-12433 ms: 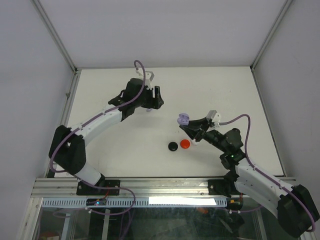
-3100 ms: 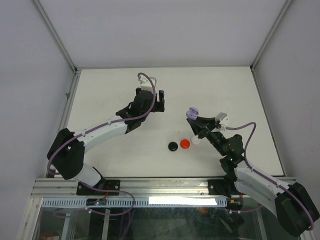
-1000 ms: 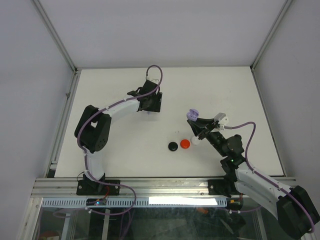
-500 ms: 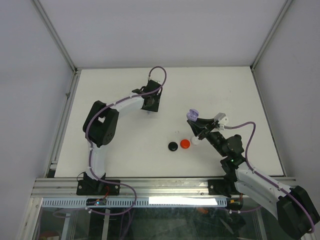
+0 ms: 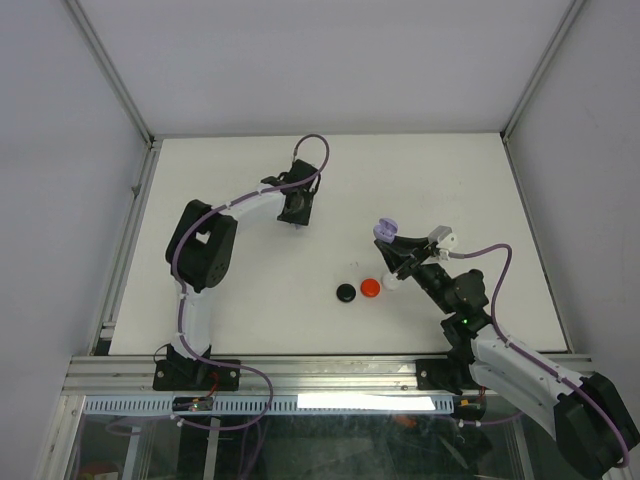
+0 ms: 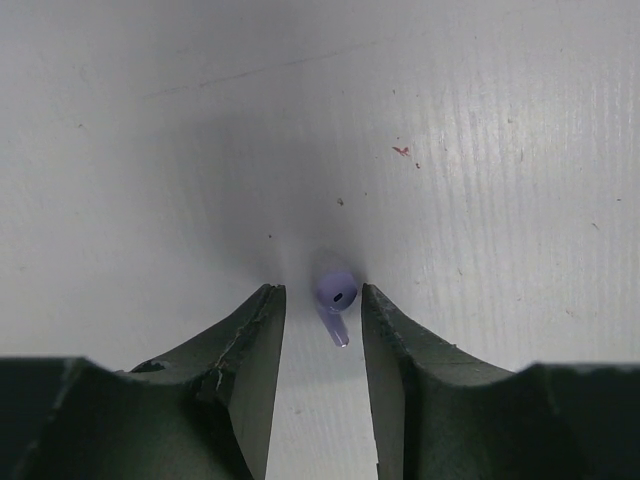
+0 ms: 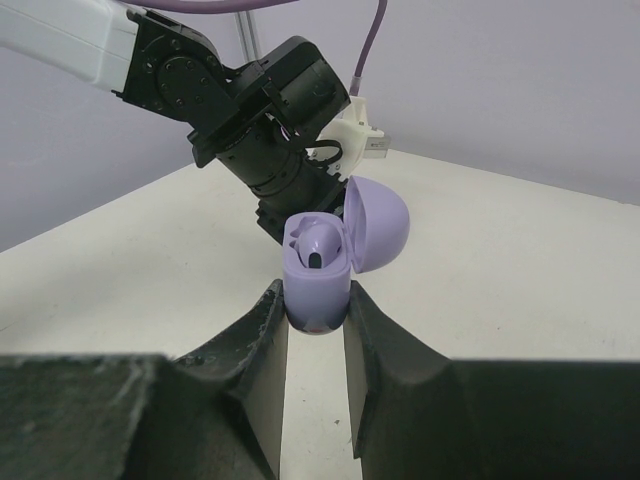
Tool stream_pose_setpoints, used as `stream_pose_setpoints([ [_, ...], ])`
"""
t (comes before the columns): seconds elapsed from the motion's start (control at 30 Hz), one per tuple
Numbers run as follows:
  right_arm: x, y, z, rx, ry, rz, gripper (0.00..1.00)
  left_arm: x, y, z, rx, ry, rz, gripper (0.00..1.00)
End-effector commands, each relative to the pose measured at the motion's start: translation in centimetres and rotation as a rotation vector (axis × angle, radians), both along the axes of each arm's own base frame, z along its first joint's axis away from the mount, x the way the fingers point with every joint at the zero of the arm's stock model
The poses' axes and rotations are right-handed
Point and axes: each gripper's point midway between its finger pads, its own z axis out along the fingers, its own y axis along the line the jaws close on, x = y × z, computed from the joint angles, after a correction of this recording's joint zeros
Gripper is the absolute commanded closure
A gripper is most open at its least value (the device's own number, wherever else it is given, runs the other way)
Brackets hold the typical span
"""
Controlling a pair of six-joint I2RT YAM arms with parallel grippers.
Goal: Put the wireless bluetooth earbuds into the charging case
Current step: Pick up the earbud from the center of the board.
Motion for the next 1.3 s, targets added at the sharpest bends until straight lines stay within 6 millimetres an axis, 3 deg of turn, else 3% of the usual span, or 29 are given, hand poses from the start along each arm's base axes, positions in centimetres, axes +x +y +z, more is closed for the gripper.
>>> stream_pose_setpoints([
  [0.0,-0.2,0.0,1.8,0.032,-0.05,0.003,1.0,1.1,-0.6,1.2,-0.026,-0.019,-0.017,0.63],
  [0.5,-0.3,0.0,2.0,0.032,-0.054,0.005,1.0,0.0,-0.3,-0.5,-0.023,0.061,-0.029,0.78],
  [0.7,-0.3,0.1,2.1,0.03,-0.054,0.011,1.0,-0.4,-0.1,0.1,-0.023,0.063,-0.036,0.72],
  [1.27,-0.3,0.2,2.1,0.026,-0.052,0.018,1.0,-1.2,-0.6,0.1,-0.038,0.116,-0.086,0.74],
])
